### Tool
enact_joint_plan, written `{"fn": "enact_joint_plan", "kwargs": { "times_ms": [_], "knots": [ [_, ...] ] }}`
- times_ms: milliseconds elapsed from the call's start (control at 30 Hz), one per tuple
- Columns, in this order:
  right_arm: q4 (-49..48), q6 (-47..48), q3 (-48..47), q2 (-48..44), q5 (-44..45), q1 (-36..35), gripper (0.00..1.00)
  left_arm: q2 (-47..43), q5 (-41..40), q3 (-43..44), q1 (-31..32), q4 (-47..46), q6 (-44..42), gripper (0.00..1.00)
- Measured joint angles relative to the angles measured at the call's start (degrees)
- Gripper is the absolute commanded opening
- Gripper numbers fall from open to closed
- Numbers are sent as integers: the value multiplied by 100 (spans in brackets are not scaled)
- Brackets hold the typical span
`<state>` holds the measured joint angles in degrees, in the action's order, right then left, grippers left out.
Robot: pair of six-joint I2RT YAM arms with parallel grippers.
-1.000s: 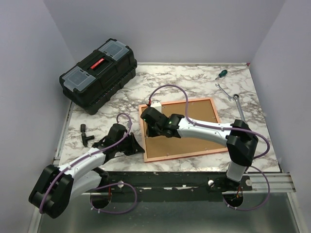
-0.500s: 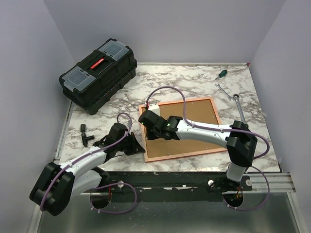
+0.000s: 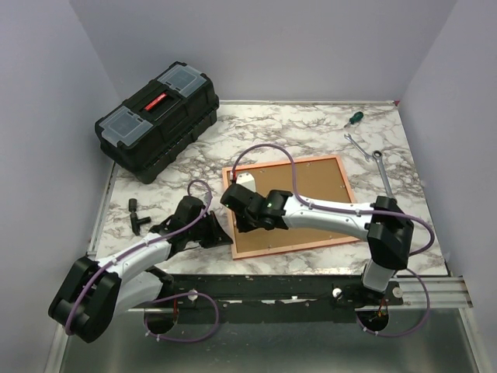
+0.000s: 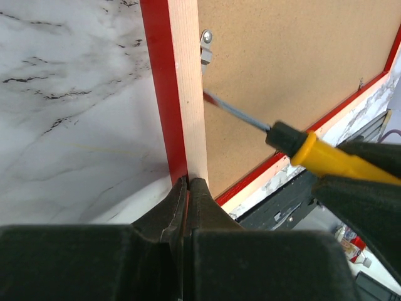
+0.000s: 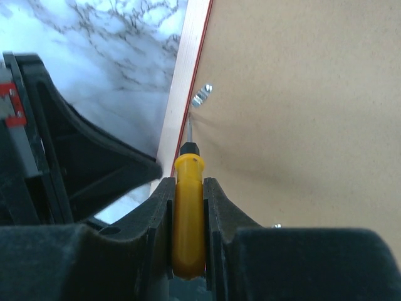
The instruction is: Take the photo out of the frame
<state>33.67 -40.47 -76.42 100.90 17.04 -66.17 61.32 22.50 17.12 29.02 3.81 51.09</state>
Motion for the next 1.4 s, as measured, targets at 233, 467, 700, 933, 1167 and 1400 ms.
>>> {"fn": "enact_joint_plan", "kwargs": {
  "times_ms": [233,467,700,933,1167,1400],
  "knots": [
    [684,7,0,-339,-17,-142,0,2,-15,13,0,-79,-2,11],
    [730,2,166,-1290,334,-160,0,-282,-332,9,31,223,-195,58],
    [699,-50,964,-2347,942,-160,0,-214,-756,361,323,638,-420,60],
    [717,-227,1499,-3366,1178,-160,0,1003,-1176,1172,820,752,-481,28],
    [721,-466,1779,-3657,1202,-160,1,1974,-2079,2441,868,1858,-1134,7],
    [817,-612,1847,-3687,1200,-160,1,3029,-2553,4225,577,2981,-2208,10]
  ]
}}
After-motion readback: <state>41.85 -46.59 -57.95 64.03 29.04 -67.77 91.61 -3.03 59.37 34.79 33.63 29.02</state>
